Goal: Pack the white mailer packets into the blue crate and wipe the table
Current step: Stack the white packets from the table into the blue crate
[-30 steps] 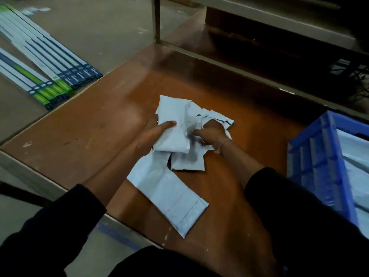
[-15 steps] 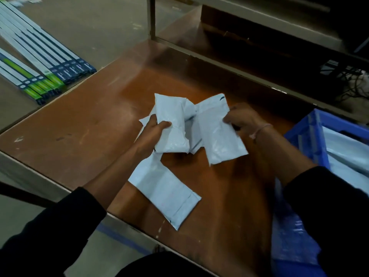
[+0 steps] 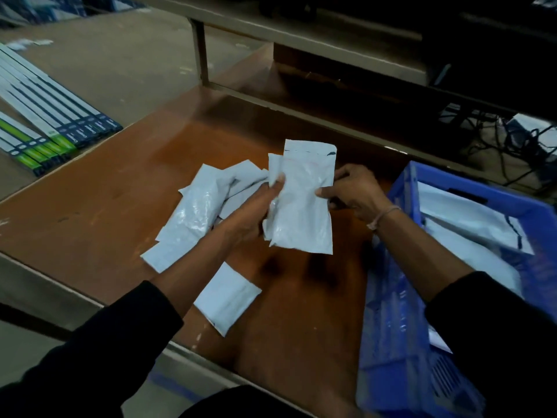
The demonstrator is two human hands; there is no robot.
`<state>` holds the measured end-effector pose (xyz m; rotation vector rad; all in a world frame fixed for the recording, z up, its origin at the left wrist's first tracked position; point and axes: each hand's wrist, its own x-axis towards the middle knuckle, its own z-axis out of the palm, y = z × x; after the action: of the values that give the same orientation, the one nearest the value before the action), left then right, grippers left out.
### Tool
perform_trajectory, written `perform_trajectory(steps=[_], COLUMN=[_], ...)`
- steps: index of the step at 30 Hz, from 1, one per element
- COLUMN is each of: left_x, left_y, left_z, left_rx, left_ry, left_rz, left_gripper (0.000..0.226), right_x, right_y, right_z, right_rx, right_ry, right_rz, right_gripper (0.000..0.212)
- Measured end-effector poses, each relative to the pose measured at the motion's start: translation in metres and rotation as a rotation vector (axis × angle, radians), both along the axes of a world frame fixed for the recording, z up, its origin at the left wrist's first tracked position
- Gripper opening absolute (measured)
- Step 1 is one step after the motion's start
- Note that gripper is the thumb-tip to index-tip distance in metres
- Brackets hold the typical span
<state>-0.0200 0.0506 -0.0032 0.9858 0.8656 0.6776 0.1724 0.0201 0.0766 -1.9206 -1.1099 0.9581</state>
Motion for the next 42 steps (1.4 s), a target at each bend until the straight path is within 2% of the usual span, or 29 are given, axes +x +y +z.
perform_trajectory(steps=[1,3,5,8,10,14,18,22,24,27,32,35,39,42], left_x=[0.004,0.012,0.021,0.037,0.05,0.08,0.12,0.169,0.195,0.233,0.287,0.308,0.321,0.326], left_y=[-0.002,-0.009,-0.014,-0.021,-0.025,-0.033,-0.04,-0.055,-0.067,-0.078,-0.091,-0.088,-0.081,-0.069], left_z=[0.005,0.018,0.027,0.048,0.064,0.097,0.122,0.143,0.15,0.154,0.159,0.15,0.128,0.097], left_rx=[0.103,0.248,0.302,0.41,0.528,0.786,1.031,1.369,1.519,1.666,1.939,2.096,2.144,2.085], left_ry=[0.056,0.169,0.213,0.279,0.323,0.407,0.552,0.767,0.822,0.916,0.981,0.978,0.953,0.931], left_rz=[-0.045,-0.124,-0.166,-0.213,-0.296,-0.435,-0.557,-0.613,-0.599,-0.587,-0.464,-0.325,-0.179,-0.229], left_gripper=[0.043,0.055,0.068,0.069,0.065,0.068,0.079,0.089,0.091,0.093,0.064,0.053,0.051,0.052], right_x=[0.006,0.018,0.034,0.063,0.084,0.125,0.166,0.207,0.23,0.258,0.285,0.298,0.309,0.307], right_y=[-0.007,-0.02,-0.032,-0.049,-0.061,-0.09,-0.118,-0.15,-0.163,-0.184,-0.212,-0.212,-0.198,-0.184], right_z=[0.001,0.005,0.008,0.014,0.02,0.04,0.052,0.063,0.067,0.077,0.07,0.057,0.034,0.006], right_rx=[0.021,0.067,0.098,0.169,0.3,0.473,0.44,0.547,0.58,0.558,0.412,0.361,0.375,0.329], right_ry=[-0.013,-0.018,-0.032,-0.259,-0.409,-0.584,-0.627,-0.63,-0.668,-0.984,-1.33,-1.486,-1.586,-1.587], right_rz=[-0.005,-0.02,-0.047,-0.061,-0.053,0.03,0.1,0.078,0.036,-0.03,-0.02,-0.087,-0.154,-0.109], right_gripper=[0.041,0.035,0.037,0.07,0.087,0.118,0.124,0.125,0.122,0.108,0.061,0.046,0.037,0.032])
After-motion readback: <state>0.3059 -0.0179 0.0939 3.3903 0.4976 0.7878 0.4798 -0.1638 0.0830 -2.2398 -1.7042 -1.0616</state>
